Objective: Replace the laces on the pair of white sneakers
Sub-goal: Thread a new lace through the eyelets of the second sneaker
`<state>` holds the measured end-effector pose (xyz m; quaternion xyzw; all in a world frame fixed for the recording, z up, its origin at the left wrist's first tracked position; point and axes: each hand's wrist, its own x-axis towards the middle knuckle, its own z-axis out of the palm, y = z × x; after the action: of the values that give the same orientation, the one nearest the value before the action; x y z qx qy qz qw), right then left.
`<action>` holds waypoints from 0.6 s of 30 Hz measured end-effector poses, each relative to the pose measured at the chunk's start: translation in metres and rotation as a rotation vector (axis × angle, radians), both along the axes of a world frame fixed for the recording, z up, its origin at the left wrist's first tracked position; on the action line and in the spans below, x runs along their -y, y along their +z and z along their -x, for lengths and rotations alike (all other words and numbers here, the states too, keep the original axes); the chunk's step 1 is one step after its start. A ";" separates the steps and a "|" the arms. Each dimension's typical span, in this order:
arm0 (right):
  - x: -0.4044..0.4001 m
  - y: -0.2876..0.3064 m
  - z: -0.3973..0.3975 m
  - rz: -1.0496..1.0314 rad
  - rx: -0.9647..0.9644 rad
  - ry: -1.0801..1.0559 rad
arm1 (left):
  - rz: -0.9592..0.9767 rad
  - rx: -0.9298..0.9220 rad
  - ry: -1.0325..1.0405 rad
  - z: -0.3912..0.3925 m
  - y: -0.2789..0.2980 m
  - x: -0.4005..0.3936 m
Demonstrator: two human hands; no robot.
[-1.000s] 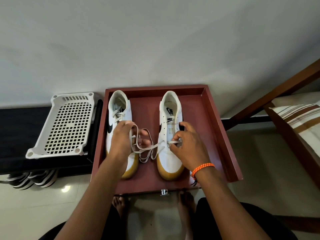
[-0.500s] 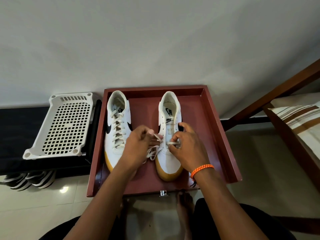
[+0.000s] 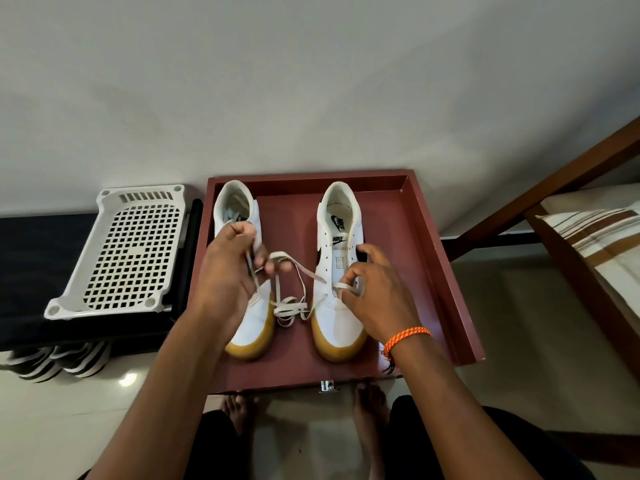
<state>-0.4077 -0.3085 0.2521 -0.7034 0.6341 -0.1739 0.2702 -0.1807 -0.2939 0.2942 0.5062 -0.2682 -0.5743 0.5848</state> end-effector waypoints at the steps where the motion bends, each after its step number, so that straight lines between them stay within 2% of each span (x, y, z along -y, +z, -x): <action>1: 0.000 0.000 0.000 0.002 0.004 -0.002 | -0.040 0.291 -0.023 0.001 -0.005 0.000; 3: 0.000 0.000 0.000 0.003 0.012 0.000 | -0.053 0.831 -0.188 0.011 -0.009 -0.006; 4: 0.001 0.000 -0.001 0.003 0.016 0.005 | -0.048 1.002 -0.293 0.020 -0.012 -0.010; 5: 0.001 0.000 0.000 0.003 0.021 0.009 | -0.041 1.105 -0.370 0.028 -0.016 -0.013; 7: 0.002 0.001 0.000 -0.010 0.042 0.011 | -0.013 1.232 -0.390 0.037 -0.027 -0.014; 10: 0.002 0.003 0.002 -0.036 0.064 0.012 | 0.027 1.226 -0.325 0.031 -0.034 -0.007; 14: -0.001 0.006 0.000 -0.018 0.076 0.003 | 0.043 0.892 -0.189 0.021 -0.025 -0.002; 15: -0.002 0.006 -0.002 -0.004 0.102 -0.003 | 0.030 0.859 -0.185 0.020 -0.024 -0.003; 18: -0.006 0.008 -0.011 0.094 0.187 0.053 | 0.065 1.059 -0.131 0.017 -0.031 -0.001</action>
<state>-0.3969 -0.3029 0.2598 -0.7125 0.5785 -0.2611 0.2993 -0.1974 -0.2924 0.2635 0.6907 -0.5751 -0.2670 0.3478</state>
